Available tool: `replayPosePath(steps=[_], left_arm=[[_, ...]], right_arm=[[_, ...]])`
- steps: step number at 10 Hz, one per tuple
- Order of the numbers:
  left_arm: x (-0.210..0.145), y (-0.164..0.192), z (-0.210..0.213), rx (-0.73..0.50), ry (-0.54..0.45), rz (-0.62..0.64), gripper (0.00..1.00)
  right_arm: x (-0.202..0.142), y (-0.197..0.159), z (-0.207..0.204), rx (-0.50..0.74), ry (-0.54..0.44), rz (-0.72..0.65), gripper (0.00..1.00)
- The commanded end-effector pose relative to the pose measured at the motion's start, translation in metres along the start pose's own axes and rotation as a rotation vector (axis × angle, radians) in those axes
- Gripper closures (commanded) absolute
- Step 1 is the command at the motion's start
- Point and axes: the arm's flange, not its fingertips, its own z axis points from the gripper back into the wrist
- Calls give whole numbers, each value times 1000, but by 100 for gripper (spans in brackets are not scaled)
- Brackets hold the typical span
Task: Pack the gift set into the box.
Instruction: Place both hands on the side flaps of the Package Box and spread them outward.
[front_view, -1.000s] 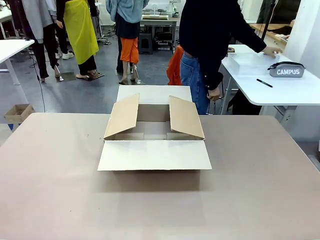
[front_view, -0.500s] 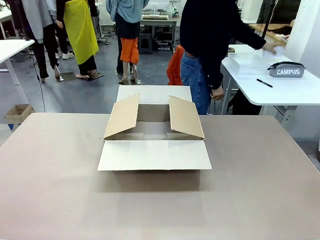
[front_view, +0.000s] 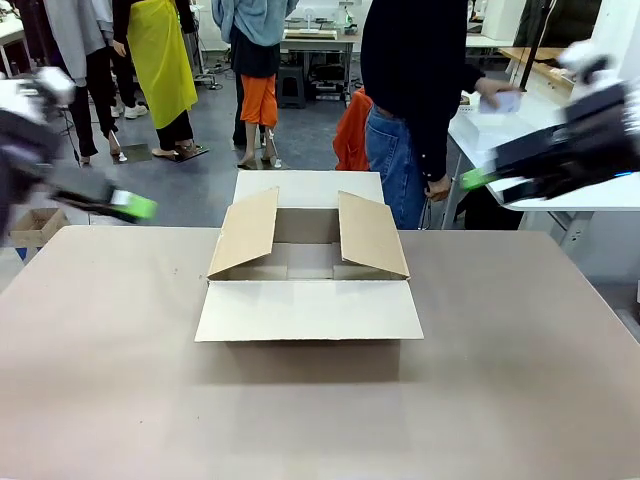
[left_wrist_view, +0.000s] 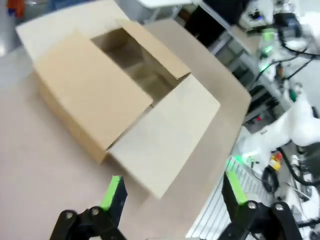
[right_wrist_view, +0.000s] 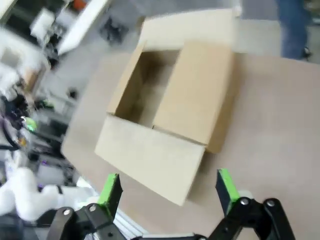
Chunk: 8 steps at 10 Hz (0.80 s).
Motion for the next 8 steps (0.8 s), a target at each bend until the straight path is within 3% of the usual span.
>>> replayPosePath(steps=[1, 2, 3, 4, 5, 8], left_arm=[[20, -18, -33, 168, -26, 135, 0], [26, -16, -39, 241, -101, 216, 0], [25, -9, -26, 181, -149, 205, 0], [20, -28, -48, 151, -29, 117, 0], [20, -28, -48, 151, -29, 117, 0], [23, -28, -49, 170, -47, 151, 0]], right_arm=[[-42, 17, -80, -66, -34, 123, 0], [-63, 26, -102, -63, -41, 174, 0], [-75, 22, -108, -125, -97, 225, 0], [-78, 13, -93, -109, -153, 196, 0], [-34, 56, -106, -91, 5, 177, 0], [-34, 56, -106, -91, 5, 177, 0]])
